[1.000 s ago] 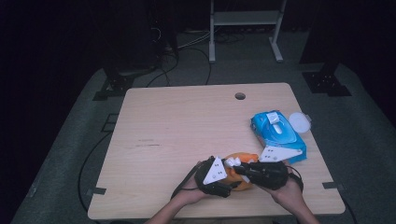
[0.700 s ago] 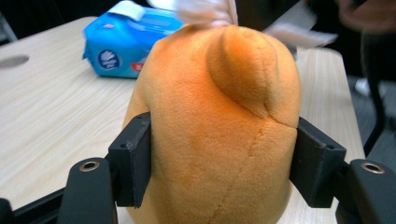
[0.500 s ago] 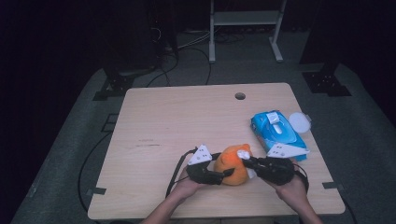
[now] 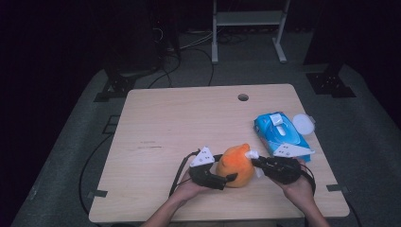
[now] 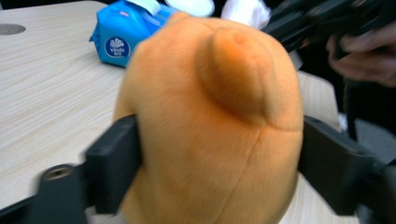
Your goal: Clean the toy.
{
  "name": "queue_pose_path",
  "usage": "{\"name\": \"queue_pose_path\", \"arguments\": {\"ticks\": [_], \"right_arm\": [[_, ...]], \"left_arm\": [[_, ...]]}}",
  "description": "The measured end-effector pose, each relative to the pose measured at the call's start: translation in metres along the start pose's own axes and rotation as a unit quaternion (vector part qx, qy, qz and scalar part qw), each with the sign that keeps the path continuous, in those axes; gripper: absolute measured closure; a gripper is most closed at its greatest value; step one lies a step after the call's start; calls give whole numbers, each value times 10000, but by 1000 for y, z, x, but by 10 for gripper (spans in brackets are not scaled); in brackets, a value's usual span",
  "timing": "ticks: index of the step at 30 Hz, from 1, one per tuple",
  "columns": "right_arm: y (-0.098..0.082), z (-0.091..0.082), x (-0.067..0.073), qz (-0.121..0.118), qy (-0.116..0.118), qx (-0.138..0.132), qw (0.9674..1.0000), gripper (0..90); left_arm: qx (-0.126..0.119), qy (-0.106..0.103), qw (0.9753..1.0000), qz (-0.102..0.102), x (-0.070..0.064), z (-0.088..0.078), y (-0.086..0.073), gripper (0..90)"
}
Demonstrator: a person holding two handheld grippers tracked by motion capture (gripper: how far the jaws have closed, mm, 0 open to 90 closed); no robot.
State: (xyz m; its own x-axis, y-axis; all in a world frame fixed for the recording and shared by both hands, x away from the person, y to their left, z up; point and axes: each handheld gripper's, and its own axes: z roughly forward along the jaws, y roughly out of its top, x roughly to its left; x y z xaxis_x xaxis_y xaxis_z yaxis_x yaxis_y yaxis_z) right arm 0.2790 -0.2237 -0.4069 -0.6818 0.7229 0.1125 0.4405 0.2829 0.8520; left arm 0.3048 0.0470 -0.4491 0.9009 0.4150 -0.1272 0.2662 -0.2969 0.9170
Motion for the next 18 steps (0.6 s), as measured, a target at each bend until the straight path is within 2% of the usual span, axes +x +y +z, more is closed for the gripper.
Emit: {"name": "queue_pose_path", "arguments": {"ticks": [1, 2, 3, 4, 5, 7, 8, 9, 10, 11, 14, 15, 16, 18], "right_arm": [[0, 0, 0, 0, 0, 0, 10000, 801], [1, 0, 3, -33, 36, -25, 10000, 801], [4, -2, 9, -71, 130, -87, 9999, 802], [9, -4, 22, -223, 250, -163, 9993, 802], [9, -4, 22, -223, 250, -163, 9993, 802], [14, -3, 34, -319, 457, -244, 9981, 802], [20, 1, 50, -614, 593, -264, 9960, 801], [20, 1, 50, -614, 593, -264, 9960, 801], [21, 2, 56, -711, 586, -239, 9955, 801], [23, 5, 62, -928, 457, -237, 9943, 801], [25, 3, 56, -832, 353, -268, 9955, 802], [24, -1, 41, -569, 271, -307, 9975, 801], [23, -2, 34, -527, 167, -317, 9980, 801], [18, -4, 17, -370, -47, -255, 9990, 801]], "left_arm": [[0, 0, 10000, 0, 0, 0, 0, 126], [10, 100, 9999, 125, -2, 2, 0, 126], [3, 153, 9997, 163, -4, 1, 0, 159], [-6, 206, 9994, 272, -6, 2, 0, 230], [-5, 278, 9989, 384, -9, 2, 1, 230], [2, 353, 9979, 547, -15, 4, 1, 278], [54, 427, 9964, 734, -20, 5, 2, 303], [54, 427, 9964, 734, -20, 5, 2, 309], [85, 478, 9955, 813, -22, 5, 2, 309], [87, 472, 9956, 809, -22, 5, 2, 317], [76, 406, 9958, 816, -22, 4, 0, 329], [100, 406, 9951, 900, -23, 4, 0, 329], [109, 408, 9940, 1010, -26, 5, 0, 327], [78, 347, 9948, 950, -26, 5, 0, 294]]}}
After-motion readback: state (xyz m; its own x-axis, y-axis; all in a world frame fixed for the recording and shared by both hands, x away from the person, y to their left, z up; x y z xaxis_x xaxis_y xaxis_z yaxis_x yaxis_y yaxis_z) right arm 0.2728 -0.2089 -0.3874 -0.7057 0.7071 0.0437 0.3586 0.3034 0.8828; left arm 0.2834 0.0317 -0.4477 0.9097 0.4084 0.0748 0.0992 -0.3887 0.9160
